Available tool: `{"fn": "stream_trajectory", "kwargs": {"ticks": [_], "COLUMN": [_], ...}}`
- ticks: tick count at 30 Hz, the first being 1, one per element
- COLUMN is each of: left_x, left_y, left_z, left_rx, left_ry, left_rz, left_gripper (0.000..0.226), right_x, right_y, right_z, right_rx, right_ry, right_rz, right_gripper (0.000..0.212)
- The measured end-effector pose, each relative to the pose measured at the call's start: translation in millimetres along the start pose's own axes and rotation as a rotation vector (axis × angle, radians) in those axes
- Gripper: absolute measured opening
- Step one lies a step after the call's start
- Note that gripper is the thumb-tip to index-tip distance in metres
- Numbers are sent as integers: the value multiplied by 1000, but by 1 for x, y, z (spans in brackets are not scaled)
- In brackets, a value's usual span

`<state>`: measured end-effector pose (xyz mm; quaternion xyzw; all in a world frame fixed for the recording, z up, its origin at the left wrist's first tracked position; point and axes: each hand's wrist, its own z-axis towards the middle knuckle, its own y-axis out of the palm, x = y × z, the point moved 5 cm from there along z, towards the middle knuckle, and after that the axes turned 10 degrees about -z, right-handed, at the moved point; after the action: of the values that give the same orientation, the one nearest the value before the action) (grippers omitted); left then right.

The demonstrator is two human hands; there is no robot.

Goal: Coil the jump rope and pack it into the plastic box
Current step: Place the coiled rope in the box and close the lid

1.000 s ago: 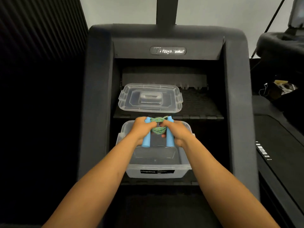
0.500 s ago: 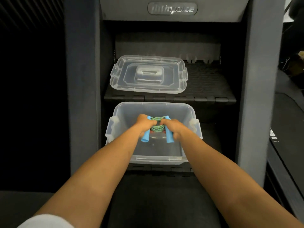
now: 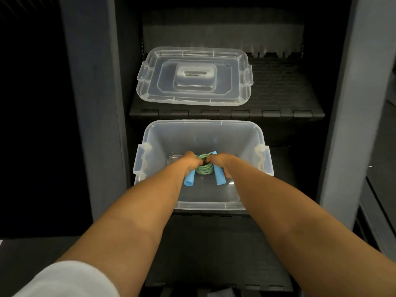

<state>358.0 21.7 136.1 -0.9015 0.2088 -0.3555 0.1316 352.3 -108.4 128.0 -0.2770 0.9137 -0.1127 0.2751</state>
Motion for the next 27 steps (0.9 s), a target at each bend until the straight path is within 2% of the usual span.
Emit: {"fn": "stream_trajectory", "kwargs": {"ticks": [4,9,12,15,20,27], "left_x": [4,1,-1,1,9,18], "left_y": [1,3,4,2,-2,1], "left_z": [3,5,10,8,3,1], "left_rx": [13,52,73,110,184,245], "left_ry": [7,-51,-46,-28,57,179], "left_rz": [98,186,219,328,502,654], "left_gripper": [40,62,71,80,54,33], "right_x": [-4,-9,-8,-10,-16,-17], "right_y": [-3,-4,-4,-6,-12,-8], "right_z": [2,0,-2,-4,-9,-6], "right_rx": [42,90,88,80,192,257], "right_ry": [-8,-15,19,8,-90,-108], "right_rz": [-94,-341,-404,-517,-714,-711], "right_gripper": [26,31,49,46,34,30]}}
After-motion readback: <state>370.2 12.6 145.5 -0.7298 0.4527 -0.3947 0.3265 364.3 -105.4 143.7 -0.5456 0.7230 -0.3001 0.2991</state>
